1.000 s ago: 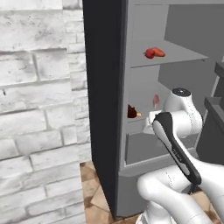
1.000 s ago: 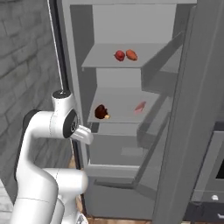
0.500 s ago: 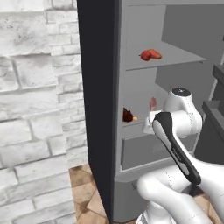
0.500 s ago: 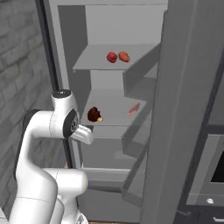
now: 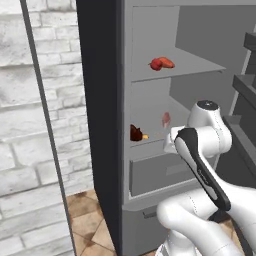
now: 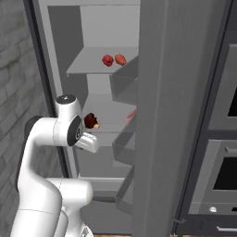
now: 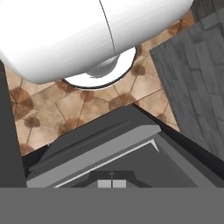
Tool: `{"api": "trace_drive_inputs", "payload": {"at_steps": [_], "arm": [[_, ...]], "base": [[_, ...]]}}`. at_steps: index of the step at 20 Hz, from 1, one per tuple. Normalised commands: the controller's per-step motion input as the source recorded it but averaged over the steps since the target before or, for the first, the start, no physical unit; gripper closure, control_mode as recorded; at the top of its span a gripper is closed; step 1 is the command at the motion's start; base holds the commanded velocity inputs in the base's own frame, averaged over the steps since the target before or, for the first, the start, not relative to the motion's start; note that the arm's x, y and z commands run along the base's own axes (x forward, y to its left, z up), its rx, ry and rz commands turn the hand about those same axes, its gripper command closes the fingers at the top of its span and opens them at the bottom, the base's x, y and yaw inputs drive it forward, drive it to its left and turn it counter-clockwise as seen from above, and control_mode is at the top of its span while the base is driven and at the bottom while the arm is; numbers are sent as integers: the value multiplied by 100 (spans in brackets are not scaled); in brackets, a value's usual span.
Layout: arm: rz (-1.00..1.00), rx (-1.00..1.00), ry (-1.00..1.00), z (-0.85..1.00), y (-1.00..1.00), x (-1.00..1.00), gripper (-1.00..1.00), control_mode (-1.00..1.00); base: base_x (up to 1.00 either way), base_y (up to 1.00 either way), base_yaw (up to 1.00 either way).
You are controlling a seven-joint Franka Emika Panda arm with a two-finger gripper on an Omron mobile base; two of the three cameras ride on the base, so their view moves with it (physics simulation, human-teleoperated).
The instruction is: Gather the sweet potato and bell pepper from the fridge and place them on a tray on the dining counter. Then gather the steaks from the fridge and place them on the other tray.
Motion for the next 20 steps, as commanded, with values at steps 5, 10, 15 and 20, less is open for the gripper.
{"api": "trace_drive_inputs", "payload": {"at_steps": [5, 10, 15, 20], "arm": [[0, 0, 0, 0, 0, 0, 100, 100], [-11, 0, -1, 1, 0, 0, 100, -100], [-4, 0, -10, 29, 0, 0, 100, -100], [0, -1, -6, 52, 0, 0, 100, -100]], "base": [[0, 2, -11], [0, 0, -2], [0, 0, 0], [0, 0, 0]]}}
